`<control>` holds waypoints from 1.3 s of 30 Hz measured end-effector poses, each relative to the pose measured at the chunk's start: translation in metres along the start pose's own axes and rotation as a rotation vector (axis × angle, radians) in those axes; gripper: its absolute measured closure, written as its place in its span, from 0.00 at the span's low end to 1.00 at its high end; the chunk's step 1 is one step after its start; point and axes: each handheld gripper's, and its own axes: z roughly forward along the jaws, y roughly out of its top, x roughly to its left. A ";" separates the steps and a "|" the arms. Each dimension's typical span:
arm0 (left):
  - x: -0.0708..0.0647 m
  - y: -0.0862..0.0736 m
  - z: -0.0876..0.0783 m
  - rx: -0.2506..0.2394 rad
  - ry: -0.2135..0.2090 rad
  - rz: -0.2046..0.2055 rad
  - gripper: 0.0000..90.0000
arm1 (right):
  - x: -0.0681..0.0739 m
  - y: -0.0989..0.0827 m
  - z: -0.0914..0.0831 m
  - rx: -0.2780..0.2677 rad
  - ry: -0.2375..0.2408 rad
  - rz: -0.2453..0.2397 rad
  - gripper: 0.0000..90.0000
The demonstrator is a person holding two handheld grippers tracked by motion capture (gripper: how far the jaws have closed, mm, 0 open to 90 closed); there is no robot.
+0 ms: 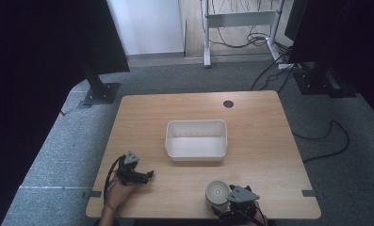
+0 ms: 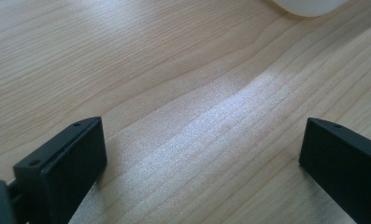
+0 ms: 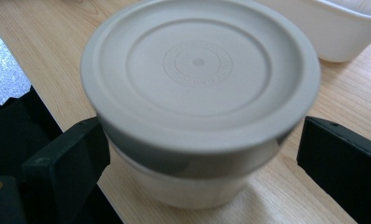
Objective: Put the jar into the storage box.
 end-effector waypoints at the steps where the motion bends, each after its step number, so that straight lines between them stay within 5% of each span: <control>1: 0.000 0.000 0.000 0.000 0.000 0.001 0.01 | 0.000 0.001 0.002 0.000 0.004 0.003 0.03; 16: 0.000 0.000 0.000 0.000 -0.002 0.001 0.01 | 0.003 0.013 0.013 -0.007 0.013 -0.009 0.10; 39: 0.000 0.000 0.000 0.000 -0.002 0.001 0.01 | 0.002 0.033 0.014 0.002 -0.065 0.027 0.10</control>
